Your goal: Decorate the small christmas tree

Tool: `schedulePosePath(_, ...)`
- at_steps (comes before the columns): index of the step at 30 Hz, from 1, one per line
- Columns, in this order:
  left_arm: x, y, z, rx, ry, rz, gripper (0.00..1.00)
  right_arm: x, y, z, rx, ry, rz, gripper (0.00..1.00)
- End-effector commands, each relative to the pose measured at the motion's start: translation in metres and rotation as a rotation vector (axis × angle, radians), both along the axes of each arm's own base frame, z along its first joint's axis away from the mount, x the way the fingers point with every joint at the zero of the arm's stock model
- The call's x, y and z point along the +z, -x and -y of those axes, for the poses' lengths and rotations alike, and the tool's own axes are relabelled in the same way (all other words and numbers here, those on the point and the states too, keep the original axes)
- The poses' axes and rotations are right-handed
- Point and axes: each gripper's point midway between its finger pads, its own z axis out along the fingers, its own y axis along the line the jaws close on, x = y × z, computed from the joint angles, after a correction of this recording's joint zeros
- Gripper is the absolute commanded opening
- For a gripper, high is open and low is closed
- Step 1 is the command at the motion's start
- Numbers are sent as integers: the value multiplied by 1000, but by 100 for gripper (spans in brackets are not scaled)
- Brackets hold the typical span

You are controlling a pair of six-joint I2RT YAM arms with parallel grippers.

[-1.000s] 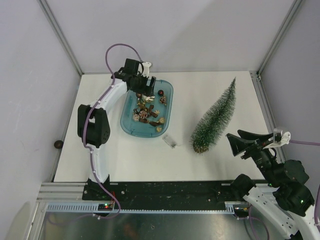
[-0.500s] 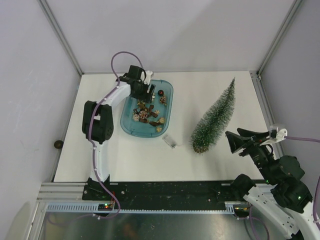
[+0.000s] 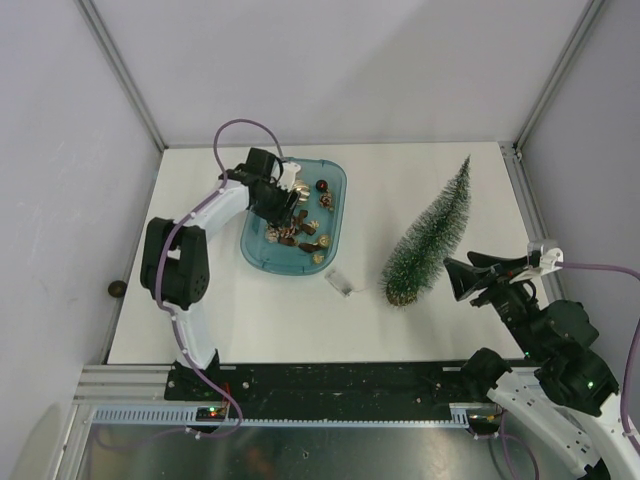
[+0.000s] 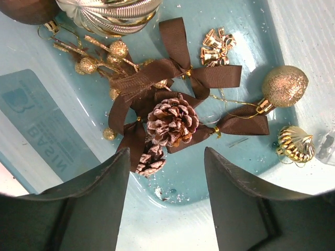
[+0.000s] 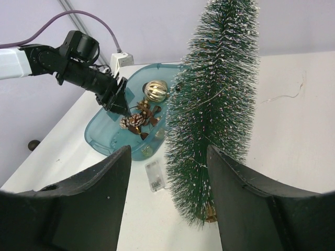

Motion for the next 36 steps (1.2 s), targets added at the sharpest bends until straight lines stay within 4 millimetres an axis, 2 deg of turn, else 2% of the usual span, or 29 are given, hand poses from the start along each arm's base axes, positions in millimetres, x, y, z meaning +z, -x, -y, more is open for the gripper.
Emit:
schedulePosePath(1, 15, 2, 8, -55, 38, 42, 61, 23, 1, -1, 7, -31, 60, 65)
schedulePosePath(6, 6, -8, 10, -58, 31, 40, 53, 25, 2, -2, 17, -41, 64, 64)
schedulePosePath(10, 10, -19, 8, -53, 6, 70, 45, 25, 3, -2, 21, -45, 64, 64)
schedulePosePath(16, 5, -14, 8, -88, -45, 84, 44, 24, 4, -3, 31, -44, 58, 64)
schedulePosePath(18, 3, -12, 9, -96, -59, 86, 37, 24, 4, -4, 36, -46, 61, 64)
schedulePosePath(21, 8, -14, 9, -97, -66, 102, 17, 26, 5, -5, 43, -53, 64, 64)
schedulePosePath(24, 14, -17, 6, -102, -98, 134, 11, 28, 6, -6, 48, -59, 68, 64)
schedulePosePath(26, 17, -20, 2, -99, -129, 154, 16, 29, 7, -6, 52, -62, 73, 64)
schedulePosePath(30, 14, -19, -7, -90, -177, 160, 39, 30, 9, -6, 58, -69, 78, 64)
schedulePosePath(31, 12, -19, -8, -89, -186, 157, 43, 31, 10, -6, 61, -71, 79, 63)
schedulePosePath(36, 1, -21, -11, -82, -201, 145, 46, 35, 13, -6, 72, -71, 84, 63)
